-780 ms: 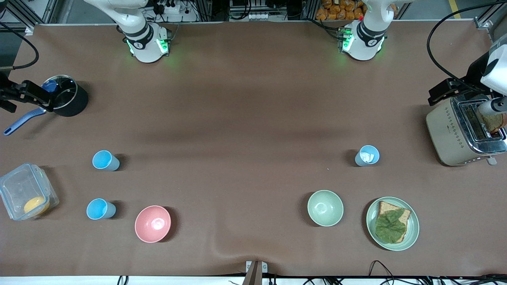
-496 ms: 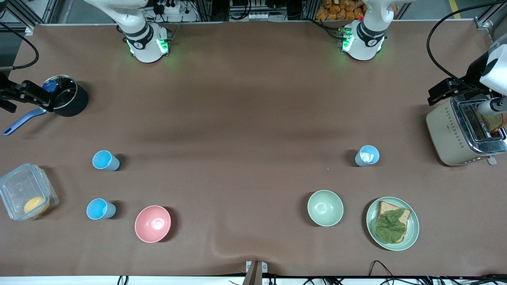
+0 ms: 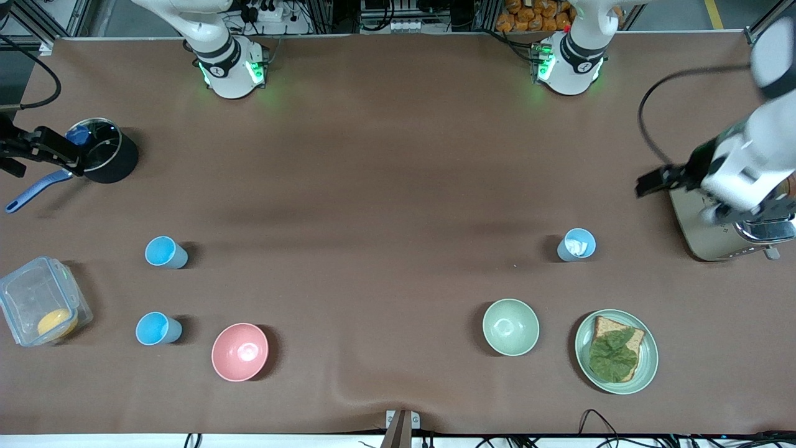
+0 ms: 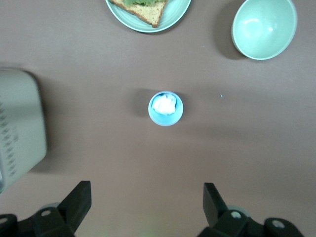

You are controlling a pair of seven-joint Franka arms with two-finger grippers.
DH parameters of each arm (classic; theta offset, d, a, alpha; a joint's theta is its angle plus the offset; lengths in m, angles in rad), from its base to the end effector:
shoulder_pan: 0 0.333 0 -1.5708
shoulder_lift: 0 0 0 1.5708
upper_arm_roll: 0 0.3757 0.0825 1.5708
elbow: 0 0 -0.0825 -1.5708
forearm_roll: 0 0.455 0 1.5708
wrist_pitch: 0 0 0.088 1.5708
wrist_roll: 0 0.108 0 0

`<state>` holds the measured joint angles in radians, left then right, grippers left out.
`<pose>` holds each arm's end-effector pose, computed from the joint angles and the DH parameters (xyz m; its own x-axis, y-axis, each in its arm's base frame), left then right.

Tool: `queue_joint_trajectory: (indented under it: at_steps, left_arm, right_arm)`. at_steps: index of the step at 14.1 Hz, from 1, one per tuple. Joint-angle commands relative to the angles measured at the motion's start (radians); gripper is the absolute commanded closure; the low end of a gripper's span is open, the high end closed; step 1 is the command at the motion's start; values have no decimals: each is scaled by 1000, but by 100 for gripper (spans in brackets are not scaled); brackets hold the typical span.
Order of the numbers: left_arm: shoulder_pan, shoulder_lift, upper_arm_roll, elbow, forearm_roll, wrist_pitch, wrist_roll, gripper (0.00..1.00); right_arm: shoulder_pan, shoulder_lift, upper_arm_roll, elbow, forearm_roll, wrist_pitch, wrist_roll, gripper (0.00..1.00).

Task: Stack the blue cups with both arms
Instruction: 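Grasp a blue cup with the left gripper while the right gripper reaches another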

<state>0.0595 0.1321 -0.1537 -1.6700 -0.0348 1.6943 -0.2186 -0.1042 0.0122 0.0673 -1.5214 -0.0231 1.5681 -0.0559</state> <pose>0.6658 -0.0609 0.5548 0.9851 0.1278 -0.1154 0.1320 -0.9908 0.0297 0.6298 -0.0261 0.7022 0.9993 0.0189 0.0332 0.0181 -0.9995 0.0241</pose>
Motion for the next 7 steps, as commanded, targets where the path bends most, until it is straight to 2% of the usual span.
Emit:
queue_joint_trajectory:
  at_steps: [1, 3, 5, 7]
  left_arm:
    - [6, -12, -7, -176, 42, 195, 25, 0]
    - [8, -12, -7, -301, 70, 367, 24, 0]
    - [10, 3, -7, -367, 70, 468, 9, 0]
    - [14, 41, -7, -399, 70, 533, 8, 0]
  right_arm:
    - [3, 12, 0, 23, 0, -13, 5, 0]
    - [4, 25, 0, 23, -1, -11, 4, 0]
    - [0, 40, 0, 7, -4, -16, -2, 0]
    - [-14, 136, -3, 0, -20, -25, 8, 0]
